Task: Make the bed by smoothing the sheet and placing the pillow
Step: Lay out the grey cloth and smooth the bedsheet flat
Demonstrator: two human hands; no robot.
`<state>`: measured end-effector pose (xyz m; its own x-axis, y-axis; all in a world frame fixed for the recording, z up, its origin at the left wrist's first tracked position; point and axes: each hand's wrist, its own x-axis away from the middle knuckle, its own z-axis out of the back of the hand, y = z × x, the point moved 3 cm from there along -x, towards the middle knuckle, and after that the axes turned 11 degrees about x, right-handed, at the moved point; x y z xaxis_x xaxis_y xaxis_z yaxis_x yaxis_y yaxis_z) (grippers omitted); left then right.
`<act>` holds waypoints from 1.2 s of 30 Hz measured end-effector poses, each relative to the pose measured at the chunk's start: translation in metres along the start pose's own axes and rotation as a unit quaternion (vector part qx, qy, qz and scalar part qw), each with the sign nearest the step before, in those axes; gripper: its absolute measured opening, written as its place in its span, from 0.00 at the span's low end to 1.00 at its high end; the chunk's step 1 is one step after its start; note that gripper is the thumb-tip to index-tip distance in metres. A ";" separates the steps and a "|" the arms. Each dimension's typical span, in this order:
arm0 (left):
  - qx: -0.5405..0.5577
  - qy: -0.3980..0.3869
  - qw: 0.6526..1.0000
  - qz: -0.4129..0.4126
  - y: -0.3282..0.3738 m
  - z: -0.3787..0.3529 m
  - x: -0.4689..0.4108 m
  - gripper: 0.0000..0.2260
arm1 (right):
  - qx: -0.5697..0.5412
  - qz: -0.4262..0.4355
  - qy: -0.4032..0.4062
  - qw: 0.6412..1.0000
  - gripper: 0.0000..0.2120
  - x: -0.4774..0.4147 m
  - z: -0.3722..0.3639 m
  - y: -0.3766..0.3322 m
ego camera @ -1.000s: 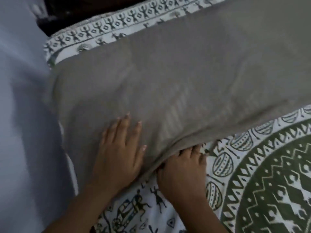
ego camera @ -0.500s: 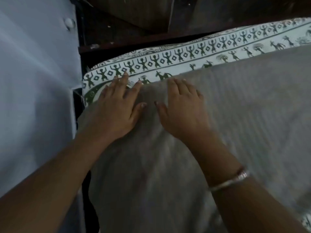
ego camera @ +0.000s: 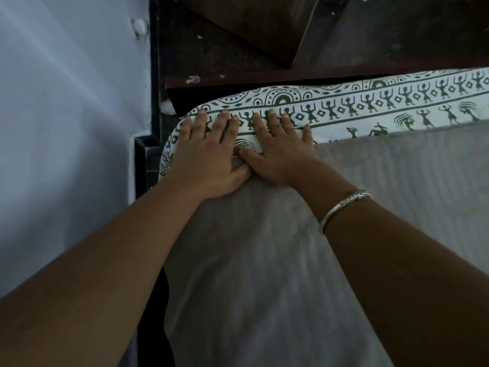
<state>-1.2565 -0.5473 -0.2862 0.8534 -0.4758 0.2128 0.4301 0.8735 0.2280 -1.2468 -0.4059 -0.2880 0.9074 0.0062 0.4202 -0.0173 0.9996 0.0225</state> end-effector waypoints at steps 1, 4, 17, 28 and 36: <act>0.002 0.002 1.000 -0.002 0.000 -0.001 -0.001 0.39 | 0.003 -0.001 0.000 1.000 0.37 -0.001 -0.001 0.001; 0.010 -0.004 1.000 0.003 -0.003 0.000 -0.007 0.43 | 0.013 -0.001 0.004 1.000 0.38 -0.006 -0.004 0.003; 0.004 -0.078 0.993 -0.088 0.090 0.048 0.067 0.43 | -0.073 -0.095 0.011 0.993 0.37 0.142 0.014 0.038; 0.034 -0.109 0.954 -0.278 0.271 0.138 0.200 0.41 | -0.097 -0.250 -0.038 0.963 0.39 0.387 0.073 0.102; -0.020 -0.195 0.934 -0.298 0.324 0.178 0.287 0.59 | -0.123 -0.276 -0.056 0.952 0.35 0.527 0.098 0.084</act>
<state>-0.9249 -0.4196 0.0179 0.2898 -0.8736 0.3909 0.8127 0.4403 0.3816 -0.8109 -0.3217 0.0242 0.6993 -0.5106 0.5003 0.5601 0.8262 0.0602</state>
